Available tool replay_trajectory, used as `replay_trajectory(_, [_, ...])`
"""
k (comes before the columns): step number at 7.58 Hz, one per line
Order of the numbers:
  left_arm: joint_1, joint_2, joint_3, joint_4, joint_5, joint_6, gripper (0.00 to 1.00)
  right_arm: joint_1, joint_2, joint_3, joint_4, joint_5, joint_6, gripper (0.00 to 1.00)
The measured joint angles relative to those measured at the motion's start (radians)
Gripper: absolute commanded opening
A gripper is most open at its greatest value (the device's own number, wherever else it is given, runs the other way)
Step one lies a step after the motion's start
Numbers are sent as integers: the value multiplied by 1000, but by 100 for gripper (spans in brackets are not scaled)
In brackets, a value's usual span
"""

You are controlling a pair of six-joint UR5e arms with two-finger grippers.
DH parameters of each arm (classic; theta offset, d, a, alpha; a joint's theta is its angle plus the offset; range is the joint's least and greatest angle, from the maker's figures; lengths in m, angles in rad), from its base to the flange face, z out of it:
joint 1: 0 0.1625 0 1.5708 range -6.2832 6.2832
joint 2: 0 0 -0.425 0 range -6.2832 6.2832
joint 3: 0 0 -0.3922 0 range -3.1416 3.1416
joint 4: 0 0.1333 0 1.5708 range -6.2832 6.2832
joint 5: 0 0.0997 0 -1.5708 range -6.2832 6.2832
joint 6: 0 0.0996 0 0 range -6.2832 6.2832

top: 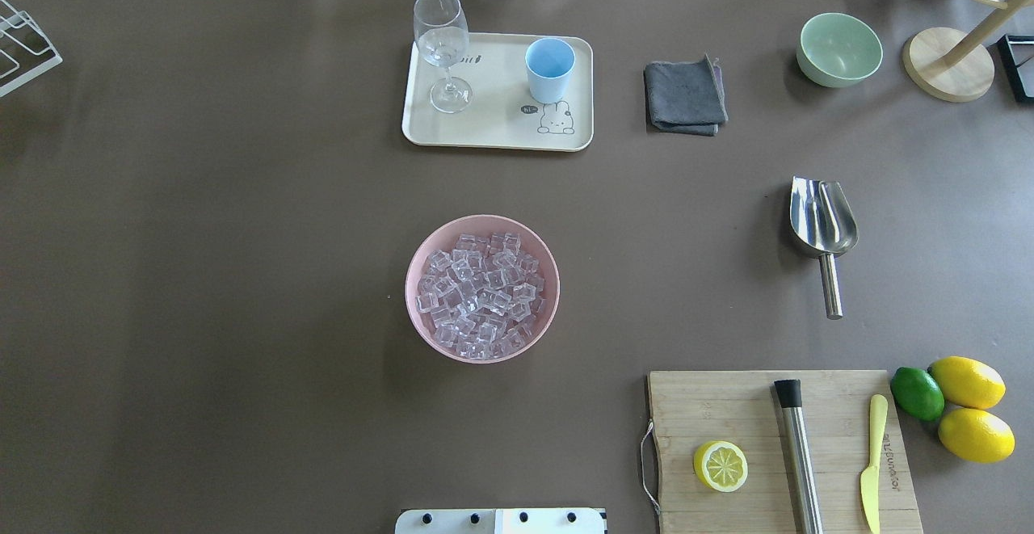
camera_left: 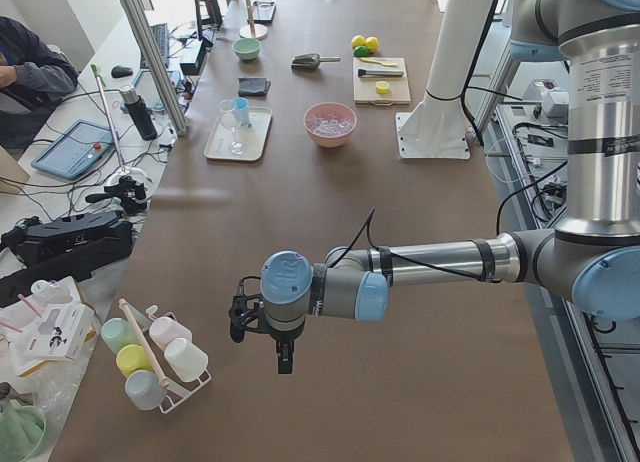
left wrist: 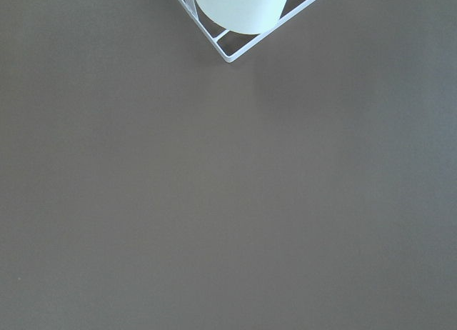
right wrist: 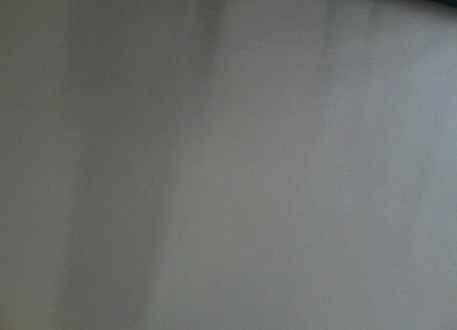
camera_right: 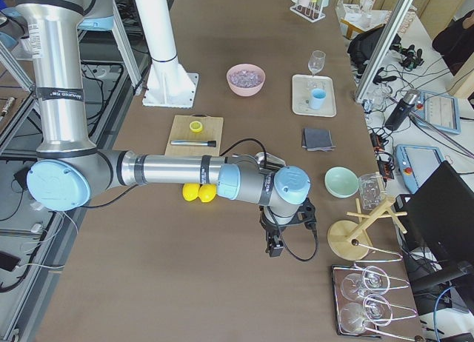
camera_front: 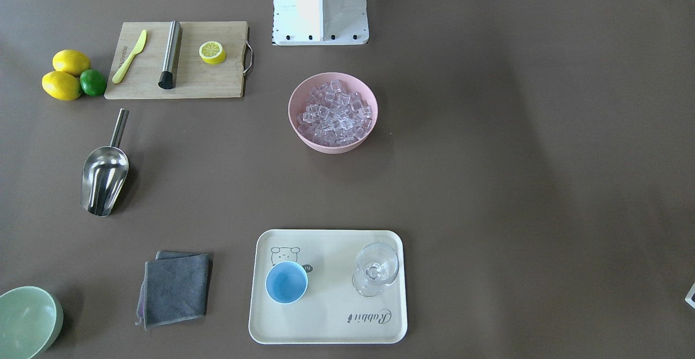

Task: Put ice in cup with scoop

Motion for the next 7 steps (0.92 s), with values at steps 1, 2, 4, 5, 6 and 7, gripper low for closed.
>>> replay_trajectory(1, [0, 0, 0, 1, 1, -1, 98, 0, -1, 0, 1, 1, 1, 100])
replay_trajectory(2, [0, 0, 0, 1, 0, -3, 98, 0, -7, 0, 1, 6, 1, 100])
replay_trajectory(4, [1, 0, 0, -3, -2, 0, 98, 0, -15, 2, 1, 16, 4, 100])
replay_trajectory(5, [1, 0, 0, -11, -2, 2, 98, 0, -19, 2, 2, 19, 4, 100])
replay_trajectory(6, [2, 1, 2, -22, -1, 2, 98, 0, -21, 1, 2, 23, 3, 100])
replay_trajectory(7, [2, 2, 2, -28, 0, 1, 98, 0, -30, -1, 3, 38, 0, 100])
